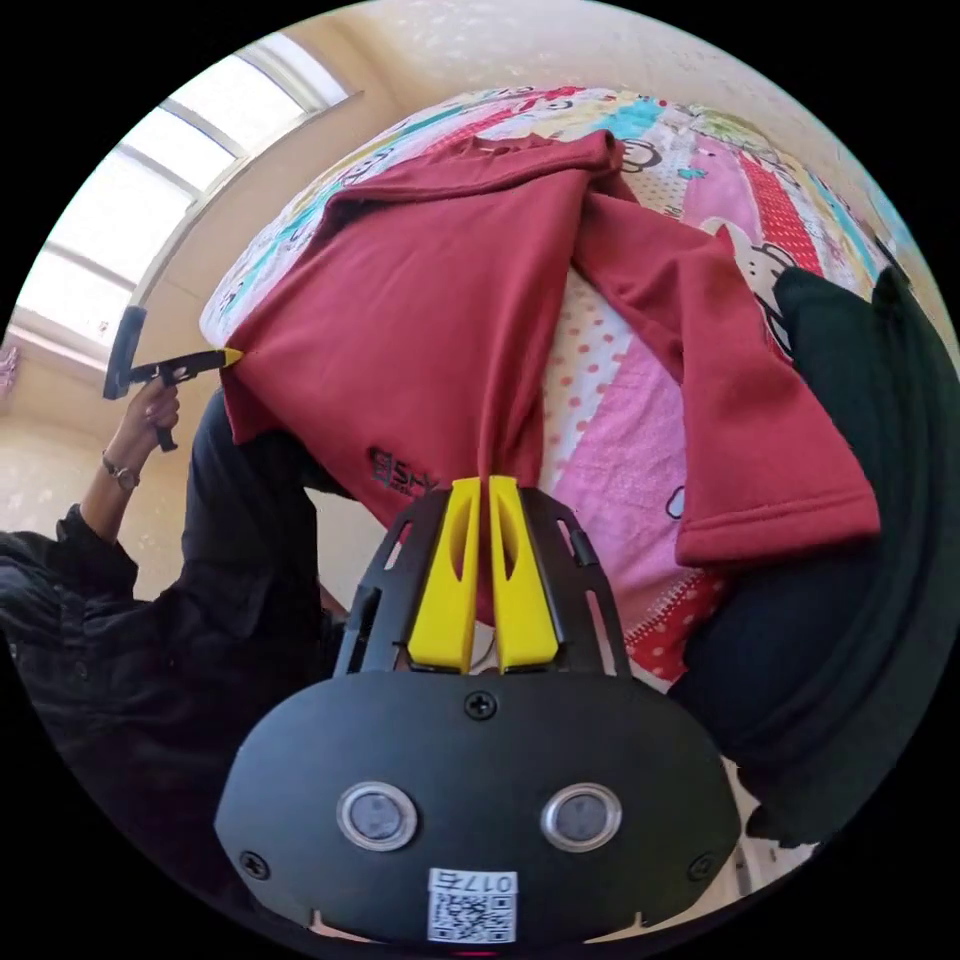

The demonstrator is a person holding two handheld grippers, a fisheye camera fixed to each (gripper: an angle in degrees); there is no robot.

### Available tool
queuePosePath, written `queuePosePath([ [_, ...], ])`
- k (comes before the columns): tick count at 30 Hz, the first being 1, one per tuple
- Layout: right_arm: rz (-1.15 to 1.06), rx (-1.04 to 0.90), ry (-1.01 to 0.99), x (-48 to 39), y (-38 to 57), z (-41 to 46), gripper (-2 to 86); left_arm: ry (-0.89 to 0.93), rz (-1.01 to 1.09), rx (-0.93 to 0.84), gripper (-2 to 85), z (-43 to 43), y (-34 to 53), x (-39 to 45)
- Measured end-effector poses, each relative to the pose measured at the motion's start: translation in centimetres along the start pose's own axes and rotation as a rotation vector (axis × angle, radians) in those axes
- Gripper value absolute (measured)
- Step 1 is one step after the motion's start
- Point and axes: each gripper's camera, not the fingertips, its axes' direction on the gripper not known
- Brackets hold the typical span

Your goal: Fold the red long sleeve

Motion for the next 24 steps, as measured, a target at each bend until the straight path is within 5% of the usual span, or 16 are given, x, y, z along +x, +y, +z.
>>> queuePosePath([
  [6,-0.033,-0.139,-0.077,-3.6,1.4,0.5,4.8,-0.146,-0.055,-0.143,4.9,0.4,1.7,-2.7],
  [9,0.205,0.064,0.031,-2.7,4.3,-1.2,9.7,0.004,-0.133,-0.111,4.2,0.1,3.0,-4.7],
  [12,0.421,0.258,0.258,-2.3,7.1,-2.7,10.9,-0.058,-0.163,-0.091,1.9,-0.9,4.2,-5.2],
  [16,0.436,0.236,0.183,-0.8,5.6,0.8,10.1,-0.099,-0.164,-0.053,0.6,-2.1,3.9,-5.5],
  [20,0.453,0.225,0.384,-1.5,2.0,3.7,4.2,-0.004,-0.176,0.022,0.1,-4.2,2.9,-5.3],
  [24,0.433,0.341,0.344,-3.3,0.8,0.2,1.5,-0.023,-0.162,0.066,1.2,-6.9,3.5,-4.7],
])
